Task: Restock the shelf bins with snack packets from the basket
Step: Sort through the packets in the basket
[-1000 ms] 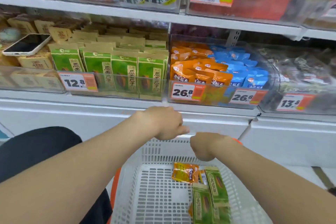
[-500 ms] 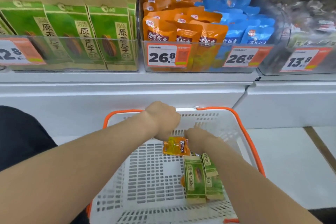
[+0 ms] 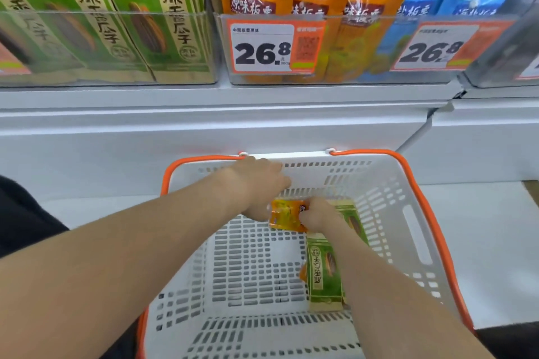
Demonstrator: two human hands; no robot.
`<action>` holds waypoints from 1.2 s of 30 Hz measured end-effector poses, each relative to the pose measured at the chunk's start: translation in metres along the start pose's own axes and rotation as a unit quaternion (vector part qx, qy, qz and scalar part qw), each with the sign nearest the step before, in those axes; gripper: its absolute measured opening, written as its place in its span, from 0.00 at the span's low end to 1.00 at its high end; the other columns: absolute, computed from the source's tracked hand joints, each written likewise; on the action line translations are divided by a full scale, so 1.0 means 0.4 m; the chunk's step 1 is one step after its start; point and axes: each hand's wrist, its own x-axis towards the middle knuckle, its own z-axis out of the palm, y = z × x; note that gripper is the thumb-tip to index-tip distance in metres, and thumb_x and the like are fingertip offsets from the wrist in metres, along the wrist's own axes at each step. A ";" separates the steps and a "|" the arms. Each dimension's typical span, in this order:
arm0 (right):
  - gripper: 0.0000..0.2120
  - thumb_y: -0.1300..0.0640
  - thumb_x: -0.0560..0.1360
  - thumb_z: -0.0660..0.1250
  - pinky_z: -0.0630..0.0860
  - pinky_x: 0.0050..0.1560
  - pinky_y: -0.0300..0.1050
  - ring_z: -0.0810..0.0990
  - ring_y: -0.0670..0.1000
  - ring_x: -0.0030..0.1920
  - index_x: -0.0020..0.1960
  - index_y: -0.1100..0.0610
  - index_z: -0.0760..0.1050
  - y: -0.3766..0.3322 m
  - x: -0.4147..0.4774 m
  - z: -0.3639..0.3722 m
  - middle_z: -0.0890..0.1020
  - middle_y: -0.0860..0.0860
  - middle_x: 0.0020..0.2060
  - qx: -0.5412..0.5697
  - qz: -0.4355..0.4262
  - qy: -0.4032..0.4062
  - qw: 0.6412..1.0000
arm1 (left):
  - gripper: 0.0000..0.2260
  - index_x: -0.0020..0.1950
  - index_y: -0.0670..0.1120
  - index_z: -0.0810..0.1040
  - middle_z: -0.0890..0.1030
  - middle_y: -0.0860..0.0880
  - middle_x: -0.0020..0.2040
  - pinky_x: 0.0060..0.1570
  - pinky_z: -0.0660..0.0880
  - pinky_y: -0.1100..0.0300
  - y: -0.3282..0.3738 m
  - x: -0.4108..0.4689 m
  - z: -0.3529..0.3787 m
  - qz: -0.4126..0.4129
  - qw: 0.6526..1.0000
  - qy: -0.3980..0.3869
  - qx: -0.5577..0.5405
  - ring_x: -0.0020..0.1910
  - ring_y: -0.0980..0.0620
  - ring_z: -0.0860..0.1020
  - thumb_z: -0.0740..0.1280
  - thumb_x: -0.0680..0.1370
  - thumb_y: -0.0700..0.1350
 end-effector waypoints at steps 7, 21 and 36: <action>0.18 0.59 0.77 0.69 0.81 0.54 0.47 0.82 0.57 0.58 0.66 0.55 0.77 -0.049 0.015 0.054 0.82 0.55 0.60 0.084 -0.024 0.032 0.996 | 0.41 0.84 0.54 0.55 0.57 0.45 0.83 0.76 0.65 0.41 -0.016 0.022 0.057 -0.001 0.998 -0.056 0.016 0.80 0.42 0.61 0.70 0.76 0.62; 0.44 0.52 0.69 0.81 0.77 0.54 0.58 0.75 0.65 0.64 0.76 0.49 0.57 -0.098 -0.049 0.189 0.64 0.57 0.70 -0.354 -0.148 0.006 0.923 | 0.19 0.75 0.51 0.72 0.79 0.48 0.67 0.61 0.79 0.48 -0.034 -0.019 0.068 -0.056 0.994 -0.086 -0.046 0.62 0.46 0.80 0.64 0.84 0.49; 0.11 0.50 0.78 0.67 0.81 0.40 0.57 0.82 0.57 0.39 0.43 0.53 0.68 -0.167 -0.202 0.001 0.82 0.52 0.37 -0.003 -0.252 0.097 0.963 | 0.24 0.78 0.54 0.68 0.75 0.47 0.68 0.48 0.78 0.52 -0.054 -0.109 -0.032 -0.097 0.990 -0.019 -0.104 0.57 0.44 0.80 0.62 0.83 0.38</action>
